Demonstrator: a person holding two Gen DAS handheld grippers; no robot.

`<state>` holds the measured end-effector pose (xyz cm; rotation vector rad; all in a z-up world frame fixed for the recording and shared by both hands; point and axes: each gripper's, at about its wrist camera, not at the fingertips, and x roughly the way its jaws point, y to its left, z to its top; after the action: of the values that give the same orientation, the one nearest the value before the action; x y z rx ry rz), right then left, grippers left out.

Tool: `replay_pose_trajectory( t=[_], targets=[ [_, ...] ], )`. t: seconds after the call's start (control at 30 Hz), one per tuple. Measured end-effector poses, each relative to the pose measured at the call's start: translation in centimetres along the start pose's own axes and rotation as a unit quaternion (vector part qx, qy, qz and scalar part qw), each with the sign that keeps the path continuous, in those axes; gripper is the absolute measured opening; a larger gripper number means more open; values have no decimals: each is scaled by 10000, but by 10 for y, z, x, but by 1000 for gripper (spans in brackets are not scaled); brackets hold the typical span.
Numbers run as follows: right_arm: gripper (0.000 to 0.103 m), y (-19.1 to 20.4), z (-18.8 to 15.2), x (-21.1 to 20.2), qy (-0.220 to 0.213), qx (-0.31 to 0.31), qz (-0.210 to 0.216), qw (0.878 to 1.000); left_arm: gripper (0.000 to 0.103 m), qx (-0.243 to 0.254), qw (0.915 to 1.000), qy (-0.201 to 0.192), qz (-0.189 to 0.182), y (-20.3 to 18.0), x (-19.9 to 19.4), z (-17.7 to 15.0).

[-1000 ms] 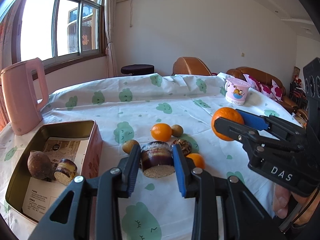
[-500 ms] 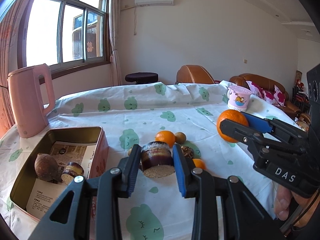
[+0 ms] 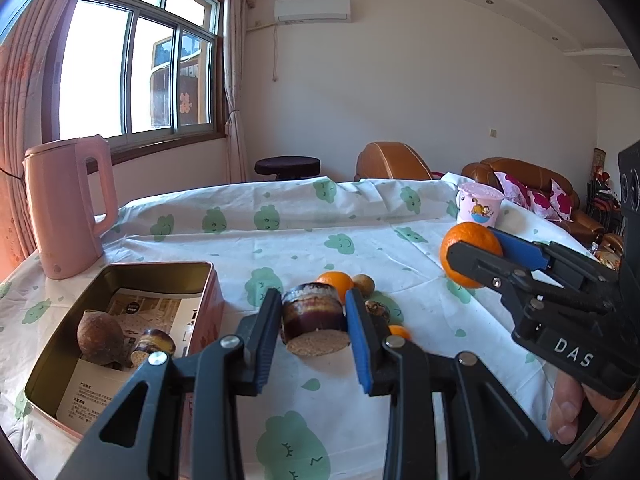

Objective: Organize fruits
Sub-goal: 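Lift the dark striped jar with the left tool while the right tool lifts the orange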

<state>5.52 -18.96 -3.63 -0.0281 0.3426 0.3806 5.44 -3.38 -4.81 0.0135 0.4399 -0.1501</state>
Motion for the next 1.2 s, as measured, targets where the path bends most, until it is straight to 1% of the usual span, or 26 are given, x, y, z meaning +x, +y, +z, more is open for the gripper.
replay_pose_trajectory(
  t=[0.1,0.2,0.3,0.37,0.4,0.6,0.67,0.7,0.73,0.77,0.8,0.87,0.93,1.07,1.2],
  targets=[
    [48,1,0,-1,-34,-7,-2,10000,34,-3,10000,-51,17,0,-2,0],
    [48,0,0,-2,-62,-12,-5,10000,31,2,10000,-81,24,0,-3,0],
    [48,1,0,-3,-84,-18,-8,10000,30,16,10000,-78,-1,-1,-4,0],
    [48,1,0,-3,-81,-23,-8,10000,13,32,10000,-54,-35,0,-3,0],
    [48,0,0,-3,-83,-22,-7,10000,10,45,10000,-40,-42,-1,-2,1],
    [48,0,0,-3,-84,-21,-9,10000,11,48,9999,56,-100,-1,1,1],
    [48,0,0,-3,-89,-12,-15,10000,20,61,9999,109,-100,-2,3,0],
    [48,0,0,-3,-89,-7,-14,10000,40,96,9998,146,-105,-3,4,0],
    [48,0,0,-3,-88,-7,-14,10000,63,155,9996,188,-116,-5,6,0],
    [48,0,0,-3,-89,-10,-15,10000,72,213,9994,236,-110,-8,7,0],
    [48,0,0,-3,-89,-10,-16,10000,75,257,9992,294,-116,-10,9,0],
    [48,-1,0,-3,-90,-7,-12,10000,73,286,9983,471,-166,-10,16,-1],
    [48,-1,0,-3,-86,-3,-12,10000,73,263,9967,704,-302,-10,24,-2],
    [48,-1,1,-3,-84,0,-11,10000,73,163,9917,1200,-436,-8,42,-5],
    [48,-1,1,-3,-81,1,-12,10000,72,195,9871,1504,-505,-11,52,-9]
  ],
)
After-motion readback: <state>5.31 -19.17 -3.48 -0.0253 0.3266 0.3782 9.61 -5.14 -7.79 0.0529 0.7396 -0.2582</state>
